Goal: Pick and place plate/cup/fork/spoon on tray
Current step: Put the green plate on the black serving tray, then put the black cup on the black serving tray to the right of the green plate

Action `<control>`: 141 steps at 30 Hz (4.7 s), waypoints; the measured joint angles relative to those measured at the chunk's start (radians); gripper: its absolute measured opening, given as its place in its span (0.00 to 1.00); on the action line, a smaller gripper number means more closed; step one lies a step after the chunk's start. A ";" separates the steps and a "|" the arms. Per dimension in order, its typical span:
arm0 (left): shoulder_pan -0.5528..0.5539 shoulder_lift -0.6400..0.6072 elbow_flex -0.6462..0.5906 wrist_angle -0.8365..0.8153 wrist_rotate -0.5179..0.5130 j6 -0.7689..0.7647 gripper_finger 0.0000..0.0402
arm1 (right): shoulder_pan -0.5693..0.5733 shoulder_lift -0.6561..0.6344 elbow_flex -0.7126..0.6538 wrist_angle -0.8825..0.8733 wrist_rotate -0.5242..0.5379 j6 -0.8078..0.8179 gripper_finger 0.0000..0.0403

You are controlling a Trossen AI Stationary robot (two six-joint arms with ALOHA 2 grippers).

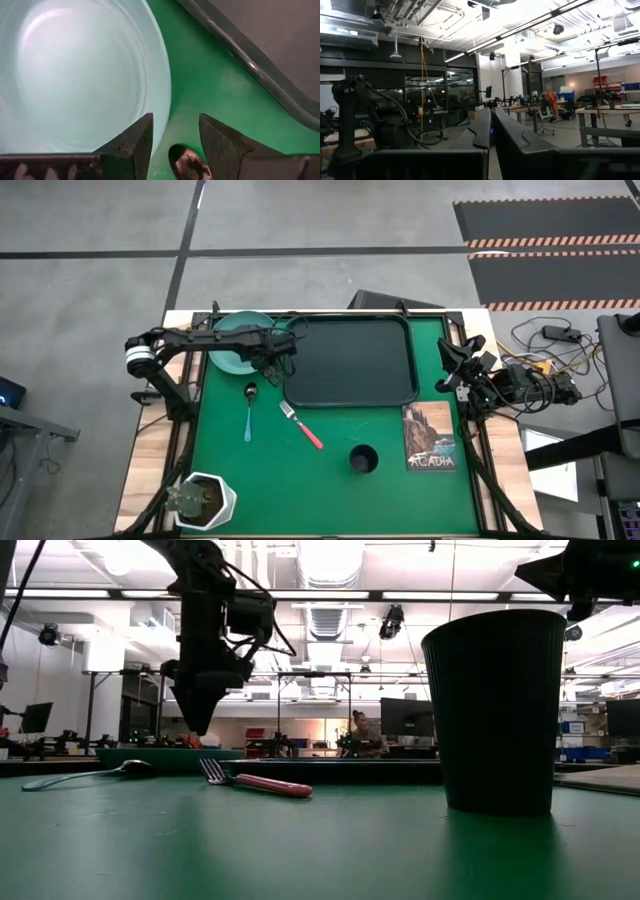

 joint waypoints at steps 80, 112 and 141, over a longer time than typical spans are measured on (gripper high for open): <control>-0.268 0.213 0.176 0.700 -0.065 0.265 0.00 | 0.000 -0.001 0.000 0.000 0.004 -0.014 0.02; -0.276 0.248 0.180 0.697 0.010 0.148 0.13 | 0.000 -0.001 0.000 0.000 0.004 -0.014 0.02; -0.239 0.247 0.006 0.793 -0.114 0.021 0.23 | 0.000 -0.001 0.000 0.000 0.003 -0.013 0.02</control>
